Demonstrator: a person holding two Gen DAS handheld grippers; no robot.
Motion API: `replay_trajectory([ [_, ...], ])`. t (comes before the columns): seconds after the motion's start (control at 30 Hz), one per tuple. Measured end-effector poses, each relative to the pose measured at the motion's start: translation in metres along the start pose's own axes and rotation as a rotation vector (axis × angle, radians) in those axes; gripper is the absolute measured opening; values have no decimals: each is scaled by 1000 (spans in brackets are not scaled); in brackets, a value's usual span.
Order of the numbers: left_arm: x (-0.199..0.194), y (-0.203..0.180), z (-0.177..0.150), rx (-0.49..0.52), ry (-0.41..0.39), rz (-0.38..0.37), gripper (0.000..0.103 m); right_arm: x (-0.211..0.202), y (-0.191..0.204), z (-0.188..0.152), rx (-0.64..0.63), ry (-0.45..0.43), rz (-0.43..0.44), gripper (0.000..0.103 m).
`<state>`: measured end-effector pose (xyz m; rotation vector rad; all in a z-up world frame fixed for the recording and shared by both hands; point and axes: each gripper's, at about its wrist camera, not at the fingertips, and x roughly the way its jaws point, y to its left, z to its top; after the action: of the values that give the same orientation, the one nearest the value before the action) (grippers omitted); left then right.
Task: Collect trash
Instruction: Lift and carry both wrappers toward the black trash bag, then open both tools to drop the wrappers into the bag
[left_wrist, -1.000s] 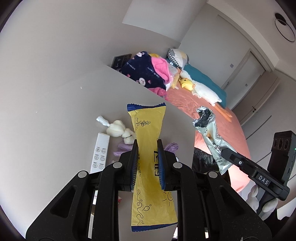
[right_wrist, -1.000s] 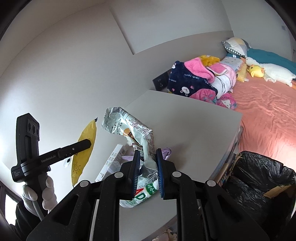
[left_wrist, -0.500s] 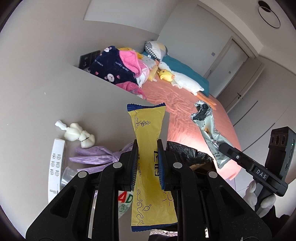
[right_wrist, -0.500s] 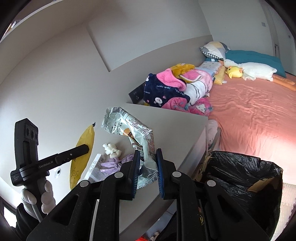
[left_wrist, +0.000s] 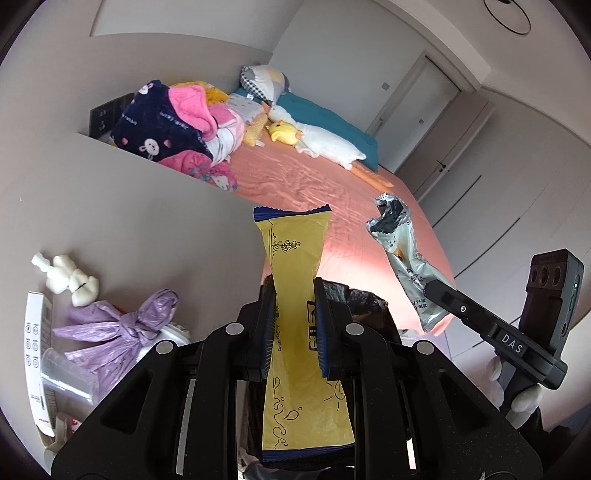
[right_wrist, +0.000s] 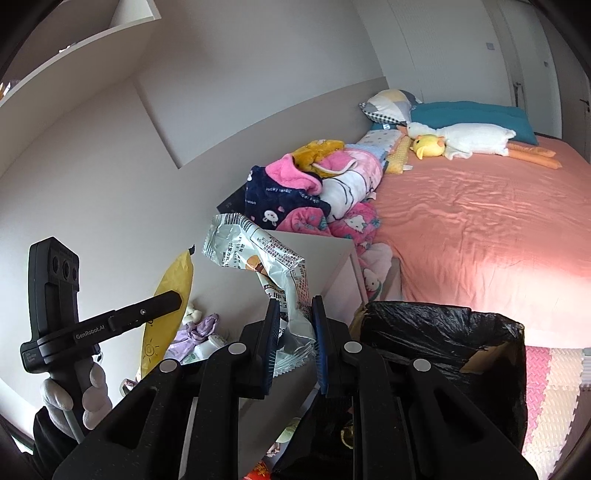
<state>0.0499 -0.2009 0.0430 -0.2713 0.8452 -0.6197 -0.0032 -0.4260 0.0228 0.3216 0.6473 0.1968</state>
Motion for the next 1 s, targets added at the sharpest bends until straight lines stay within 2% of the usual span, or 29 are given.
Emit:
replay_trajectory([
  [0.23,22,-28,-2,38,43,-54,18,-18,-25,-3,39,-24,-37,19],
  [0.43,41,-45,-6,54,95,-145,18,-38,-47,-4,94,-70,-57,19],
  [0.47,45,-49,-8,57,112,-165,24,-45,-52,-5,122,-100,-65,20],
  [0.5,49,-52,-9,54,118,-170,47,-49,-55,-5,139,-119,-79,29],
  [0.53,51,-54,-10,50,120,-172,65,-56,-60,-5,155,-140,-106,52],
  [0.57,54,-57,-11,50,116,-170,87,-61,-64,-6,172,-164,-143,65],
  [0.6,54,-60,-12,58,105,-177,88,-66,-67,-6,187,-187,-169,75],
  [0.73,61,-72,-15,100,117,-186,88,-73,-79,-6,207,-200,-187,75],
  [1.0,64,-79,-20,118,132,-195,88,-73,-83,-8,209,-190,-182,75],
])
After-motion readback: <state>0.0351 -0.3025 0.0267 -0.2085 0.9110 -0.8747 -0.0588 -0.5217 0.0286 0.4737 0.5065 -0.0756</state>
